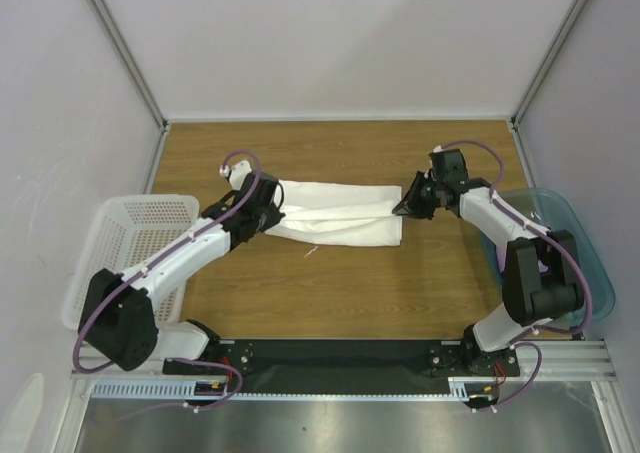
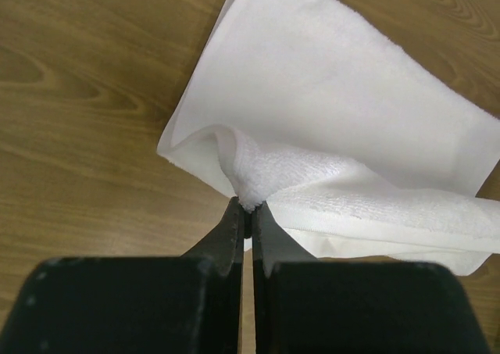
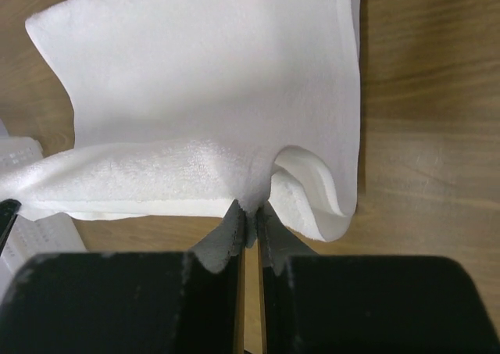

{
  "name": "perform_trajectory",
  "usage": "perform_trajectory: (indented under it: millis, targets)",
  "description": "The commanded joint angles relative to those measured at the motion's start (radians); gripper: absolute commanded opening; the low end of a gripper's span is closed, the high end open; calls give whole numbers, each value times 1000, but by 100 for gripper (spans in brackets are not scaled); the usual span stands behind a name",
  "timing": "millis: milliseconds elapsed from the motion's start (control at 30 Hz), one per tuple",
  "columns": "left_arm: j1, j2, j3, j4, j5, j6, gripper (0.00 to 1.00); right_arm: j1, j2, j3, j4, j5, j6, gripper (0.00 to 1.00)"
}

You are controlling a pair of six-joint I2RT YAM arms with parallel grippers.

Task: Fold and stack the towels
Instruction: Fold the towel

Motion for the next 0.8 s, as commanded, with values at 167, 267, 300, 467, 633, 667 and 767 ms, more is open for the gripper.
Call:
perform_trajectory:
  millis: [167, 267, 300, 467, 633, 667, 767]
  targets:
    - [78, 118, 126, 86, 28, 96, 0, -42, 120, 129, 59, -42, -46, 0]
    - [87, 172, 151, 100, 37, 102, 0, -53, 154, 151, 66, -53, -51, 0]
    - [89, 198, 155, 101, 40, 104, 0, -56, 175, 154, 69, -54, -50, 0]
    - [105, 258, 178, 123, 57, 102, 0, -68, 217, 168, 79, -64, -51, 0]
    - [122, 308, 224, 138, 50, 127, 0, -85, 241, 169, 100, -64, -51, 0]
    - [124, 325, 232, 138, 48, 133, 0, -91, 246, 177, 103, -71, -51, 0]
    - [132, 348, 261, 135, 54, 138, 1, -96, 256, 197, 100, -88, -53, 0]
